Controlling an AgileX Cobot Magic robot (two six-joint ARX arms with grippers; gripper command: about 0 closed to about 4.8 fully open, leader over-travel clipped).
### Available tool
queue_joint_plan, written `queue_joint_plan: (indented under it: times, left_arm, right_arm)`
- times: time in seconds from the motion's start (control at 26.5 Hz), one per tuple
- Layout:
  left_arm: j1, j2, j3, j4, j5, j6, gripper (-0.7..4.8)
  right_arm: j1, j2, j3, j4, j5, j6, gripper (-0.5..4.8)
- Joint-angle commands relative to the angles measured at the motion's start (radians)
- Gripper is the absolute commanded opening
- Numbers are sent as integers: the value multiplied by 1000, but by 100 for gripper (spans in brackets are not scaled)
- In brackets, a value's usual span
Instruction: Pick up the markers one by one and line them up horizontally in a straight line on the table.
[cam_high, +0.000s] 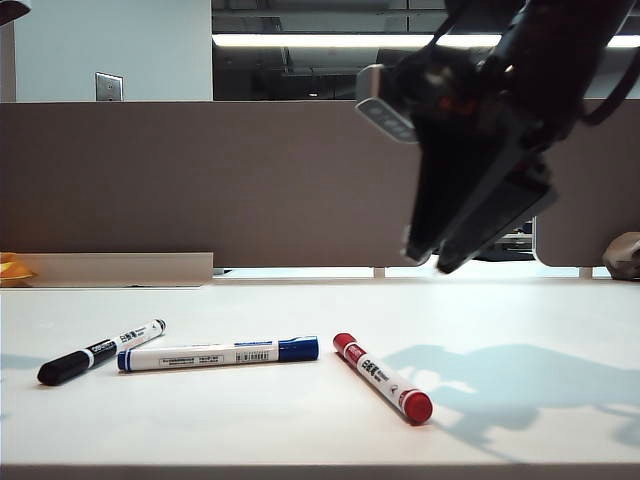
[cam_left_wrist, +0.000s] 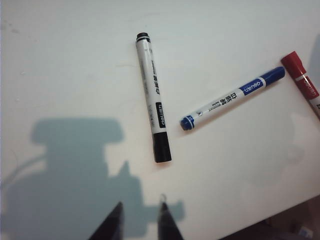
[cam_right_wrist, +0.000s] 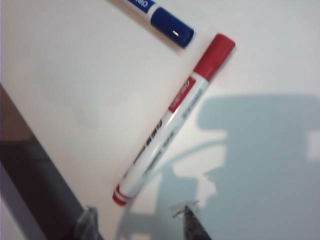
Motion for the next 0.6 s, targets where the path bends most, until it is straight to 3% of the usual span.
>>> queue_joint_plan:
  times: [0.04,0.26,0.6]
  left_arm:
    - [1,4,3,37,-34,55,132]
    - [2,24,3,76,-34,95,132]
    - [2,39,3,64,-53,110,132]
  right_arm:
    - [10,53,25,38,3,8,214]
    - [30,148,111,-6,14,46,214]
    - [108,229,195,-19,130,62,214]
